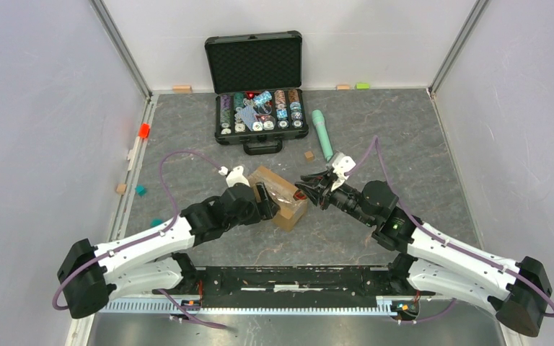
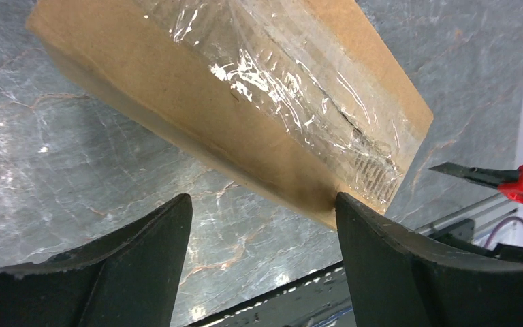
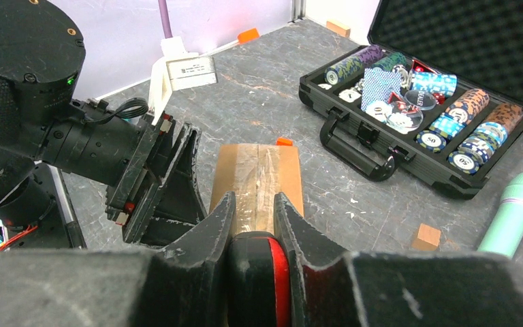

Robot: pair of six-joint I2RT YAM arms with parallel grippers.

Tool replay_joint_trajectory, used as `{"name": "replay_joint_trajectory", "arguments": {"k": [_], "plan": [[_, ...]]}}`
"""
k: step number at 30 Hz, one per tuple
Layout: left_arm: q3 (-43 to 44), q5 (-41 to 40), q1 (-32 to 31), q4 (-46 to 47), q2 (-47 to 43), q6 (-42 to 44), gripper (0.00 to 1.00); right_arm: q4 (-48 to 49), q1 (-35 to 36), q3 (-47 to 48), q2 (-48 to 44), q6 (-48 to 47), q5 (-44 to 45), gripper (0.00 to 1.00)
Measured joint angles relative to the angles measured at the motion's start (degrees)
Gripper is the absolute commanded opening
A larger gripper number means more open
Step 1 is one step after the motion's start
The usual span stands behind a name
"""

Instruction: Unpack the express box

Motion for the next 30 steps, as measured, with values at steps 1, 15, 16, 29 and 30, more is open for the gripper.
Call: {"name": "replay_joint_trajectory", "arguments": {"k": [1,15,16,29,30], "plan": [[-0.39,-0.17,-0.04,0.61,0.11,-1.03,0.8,0.15,0.02,-0.09,0.0,-0.22,-0.15,0.0],[-0.55,-2.64,-0.48,1.77,1.77,-6.97,0.73,1.4,0.94,-1.29,0.94,-1.4,-1.79,0.0],[-0.55,-2.64,-0.48,1.77,1.77,-6.99,0.73,1.55,1.05,-1.31,1.22,-1.64,-1.81,0.0],[-0.5,-2.67,-0.48,1.64,1.75,-6.99,0.74,2.25,2.34,-1.7,2.45,-4.04,-0.35,0.0],[-0.5,-2.64,-0.48,1.62,1.75,-6.99,0.74,2.25,2.43,-1.7,2.4,-4.33,0.02,0.0]]}}
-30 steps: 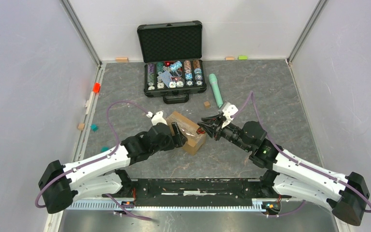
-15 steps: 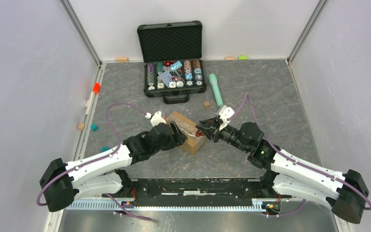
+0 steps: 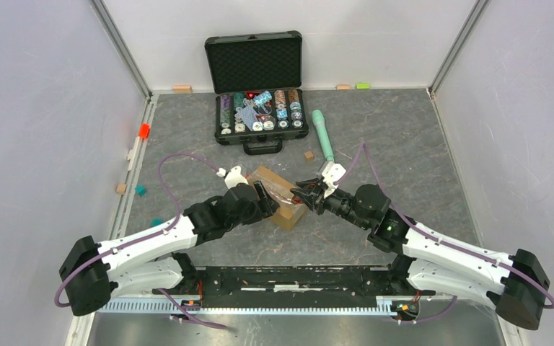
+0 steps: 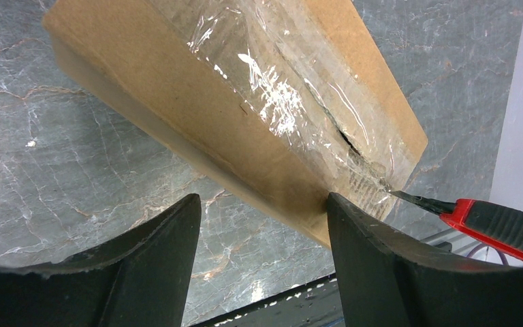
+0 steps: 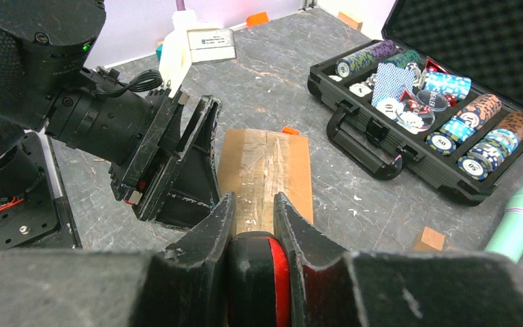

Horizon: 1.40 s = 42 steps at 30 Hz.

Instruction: Unpack the express box

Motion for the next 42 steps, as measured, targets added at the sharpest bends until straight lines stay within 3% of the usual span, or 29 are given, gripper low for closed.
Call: {"name": "replay_joint_trajectory", "arguments": {"k": [27,42], "plan": [[0.0,-0.02,0.0,-0.09,0.0,0.0,0.74,-1.86,1.29,-0.79,-1.44,-1.22,2.64,0.0],[0.0,-0.02,0.0,-0.13,0.07,-0.02,0.74,-0.31,0.9,-3.98,-4.42,5.6,3.89,0.0]]}}
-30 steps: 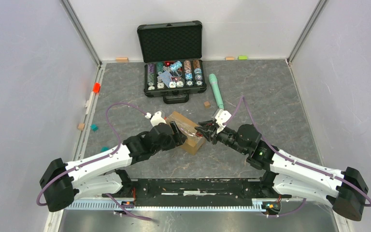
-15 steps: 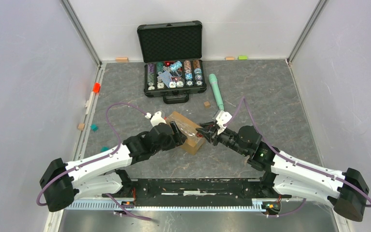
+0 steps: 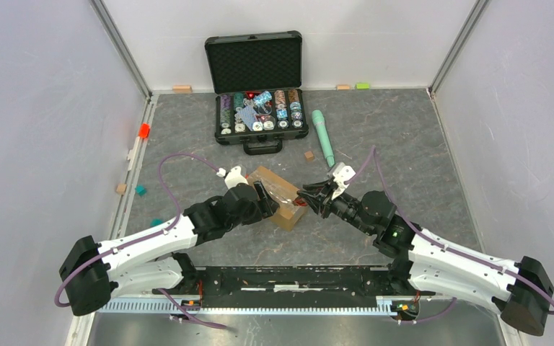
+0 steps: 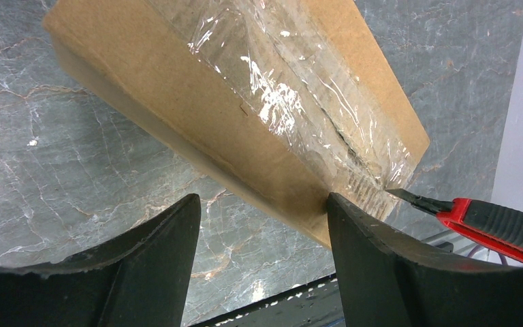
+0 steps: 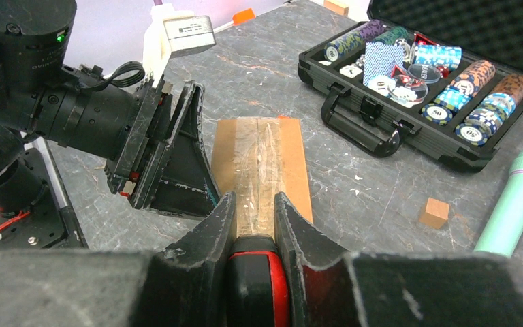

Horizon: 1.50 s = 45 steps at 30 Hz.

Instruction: Unpack the express box

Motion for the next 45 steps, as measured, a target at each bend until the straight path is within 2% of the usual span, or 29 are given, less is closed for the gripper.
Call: {"name": "replay_joint_trajectory", "arguments": {"k": [11,27,45], "plan": [[0.0,-0.02,0.0,0.11,0.17,-0.52,0.74,-5.7,0.33,1.27,-2.19,1.36,1.25,0.0],[0.0,0.0,0.0,0.35,0.52,-0.79,0.74,-6.08,1.2,1.22,-1.97,0.44,4.04,0.0],[0.11,0.02,0.02,0.57,1.29,-1.31,0.74,9.94,5.25,-10.75,-5.92,3.65,12.2,0.0]]}}
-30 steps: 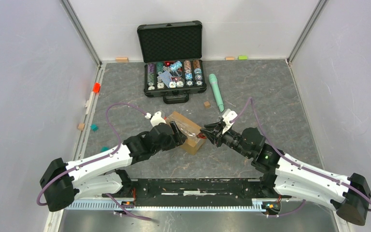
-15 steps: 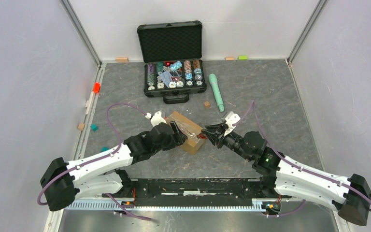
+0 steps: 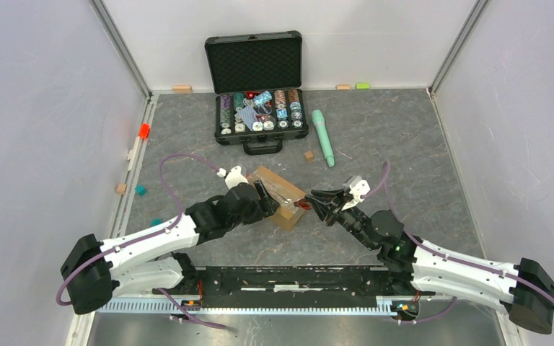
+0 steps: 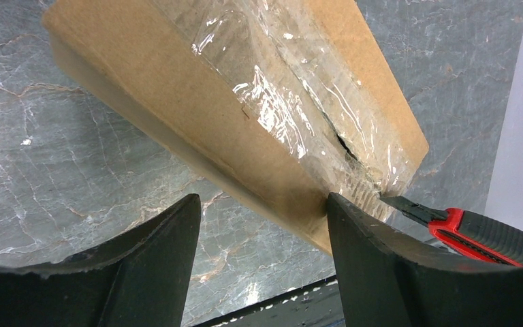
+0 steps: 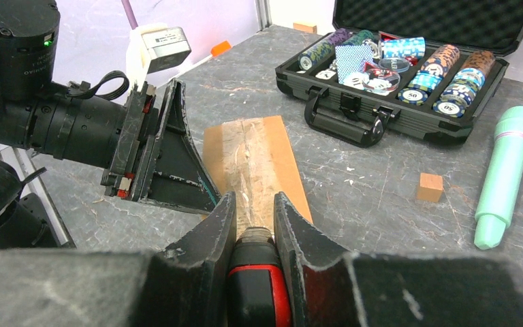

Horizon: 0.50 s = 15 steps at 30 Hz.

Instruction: Unpack the express box

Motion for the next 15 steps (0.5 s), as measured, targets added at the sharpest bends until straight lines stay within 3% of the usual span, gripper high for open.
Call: {"name": "replay_joint_trajectory", "arguments": {"k": [15], "plan": [[0.28,0.13,0.22,0.13,0.17,-0.11,0.75,2.4,4.17,-1.6,-0.79,-3.5,6.45,0.0]]}}
